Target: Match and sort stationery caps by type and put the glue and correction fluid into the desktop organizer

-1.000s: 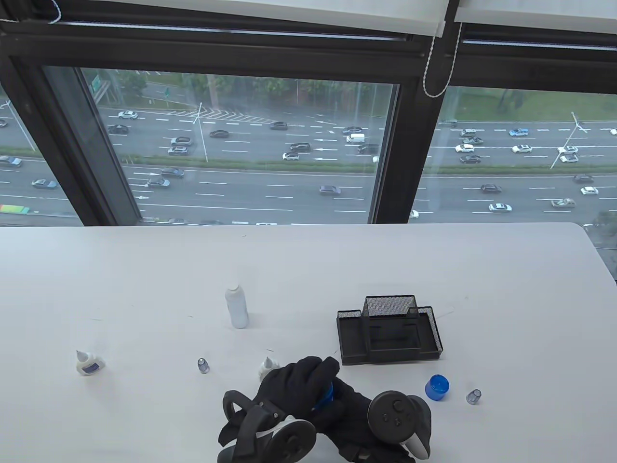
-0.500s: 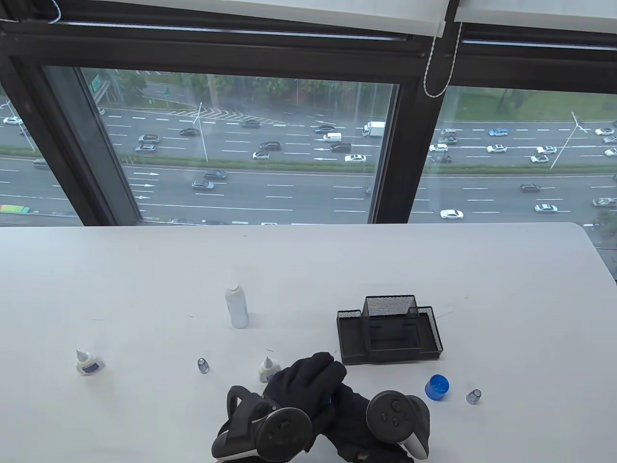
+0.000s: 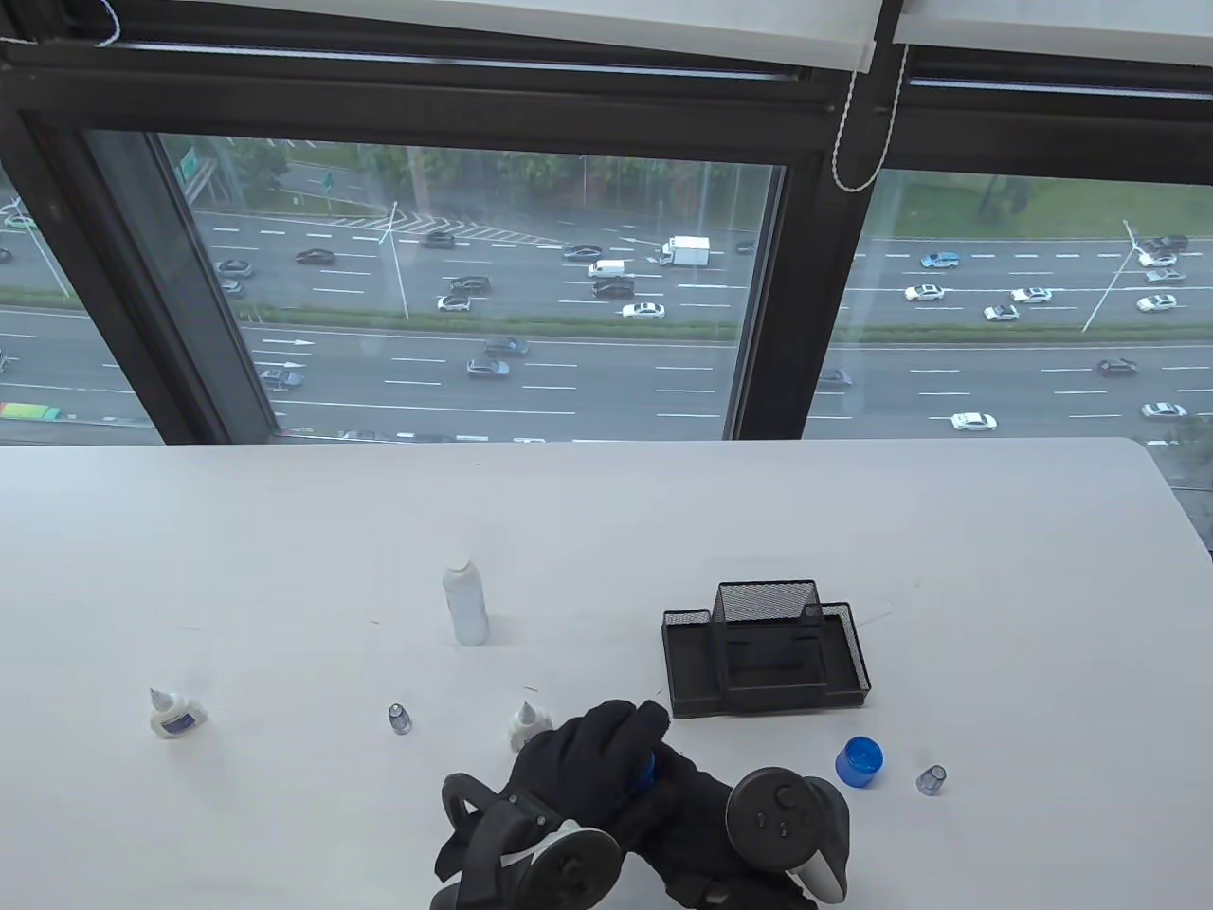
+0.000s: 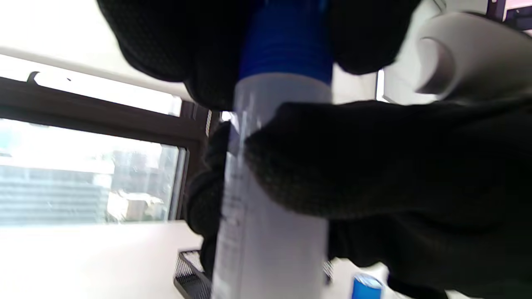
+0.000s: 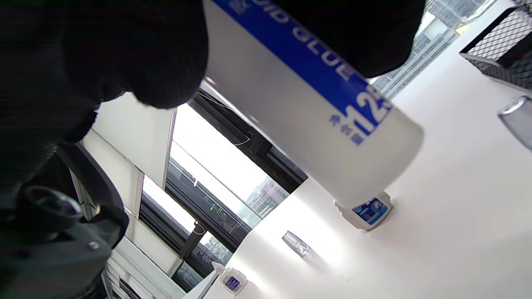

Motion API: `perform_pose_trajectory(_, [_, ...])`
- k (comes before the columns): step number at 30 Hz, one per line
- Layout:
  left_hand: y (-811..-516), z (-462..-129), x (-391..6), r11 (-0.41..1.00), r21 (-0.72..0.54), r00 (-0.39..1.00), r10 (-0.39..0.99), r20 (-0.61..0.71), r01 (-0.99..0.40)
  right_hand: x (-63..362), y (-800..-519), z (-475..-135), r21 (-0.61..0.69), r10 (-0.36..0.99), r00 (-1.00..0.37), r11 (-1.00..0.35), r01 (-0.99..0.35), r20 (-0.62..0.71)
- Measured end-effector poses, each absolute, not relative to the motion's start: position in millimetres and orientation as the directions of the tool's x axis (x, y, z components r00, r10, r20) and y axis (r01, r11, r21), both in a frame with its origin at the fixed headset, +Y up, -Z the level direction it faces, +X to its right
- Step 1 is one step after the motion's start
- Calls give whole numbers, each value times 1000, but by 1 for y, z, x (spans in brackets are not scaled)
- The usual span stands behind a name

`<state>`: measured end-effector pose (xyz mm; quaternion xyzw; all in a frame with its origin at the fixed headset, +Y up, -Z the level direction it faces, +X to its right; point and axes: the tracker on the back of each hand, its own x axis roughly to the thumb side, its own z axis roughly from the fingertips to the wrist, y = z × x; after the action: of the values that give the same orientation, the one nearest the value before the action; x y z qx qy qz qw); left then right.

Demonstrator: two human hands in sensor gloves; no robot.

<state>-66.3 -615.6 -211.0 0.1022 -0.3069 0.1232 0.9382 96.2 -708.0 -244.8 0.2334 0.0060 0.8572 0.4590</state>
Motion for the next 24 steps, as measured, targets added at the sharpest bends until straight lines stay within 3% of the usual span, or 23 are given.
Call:
perform_pose_trajectory(5, [-616,-212,-67,954,71,775,191,602,-290,94,-708,-245,217,778,-484,-594,-775,400])
perform_pose_trajectory(8, [-617,-209,-68,935,218,821,116,558,-281,96,-707,-244,209,782,-478,-585,-783,399])
perform_pose_trajectory(13, [-613,-212,-71,919,132,756,218,618,-373,96,-705,-244,216,777,-479,-592,-776,410])
perform_pose_trajectory(18, [-613,-213,-75,918,154,788,217,576,-366,96,-705,-242,185,773,-479,-588,-787,416])
perform_pose_trajectory(24, [-610,-211,-75,895,148,743,245,623,-420,98,-701,-241,179,766,-475,-589,-788,432])
